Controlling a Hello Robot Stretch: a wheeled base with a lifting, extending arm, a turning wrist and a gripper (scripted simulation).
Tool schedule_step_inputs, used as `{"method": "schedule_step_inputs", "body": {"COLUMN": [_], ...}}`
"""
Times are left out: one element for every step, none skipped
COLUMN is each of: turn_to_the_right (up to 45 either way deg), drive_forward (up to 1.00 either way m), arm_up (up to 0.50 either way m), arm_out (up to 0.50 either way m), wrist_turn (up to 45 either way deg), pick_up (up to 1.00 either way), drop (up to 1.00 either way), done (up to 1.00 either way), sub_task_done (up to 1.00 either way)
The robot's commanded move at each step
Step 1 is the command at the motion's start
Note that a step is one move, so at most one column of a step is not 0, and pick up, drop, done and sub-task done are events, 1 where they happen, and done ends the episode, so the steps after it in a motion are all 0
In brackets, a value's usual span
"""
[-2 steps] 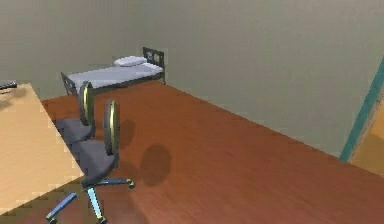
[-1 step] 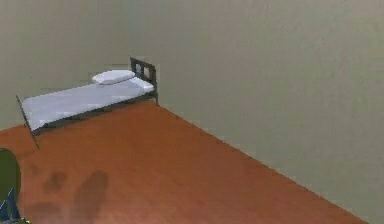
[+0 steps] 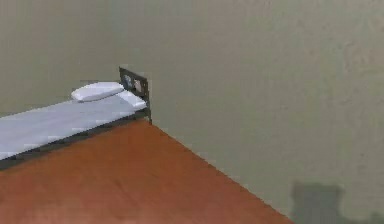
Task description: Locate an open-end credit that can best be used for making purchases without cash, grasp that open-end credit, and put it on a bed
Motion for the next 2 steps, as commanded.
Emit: {"method": "schedule_step_inputs", "body": {"turn_to_the_right": [-42.0, 0.0], "drive_forward": [0.0, 1.0], "arm_up": [0.0, 0.0], "arm_out": [0.0, 0.0], "wrist_turn": [0.0, 0.0], "pick_up": [0.0, 0.0], "drop": [0.0, 0.0], "done": [0.0, 0.0], "sub_task_done": [0.0, 0.0]}}
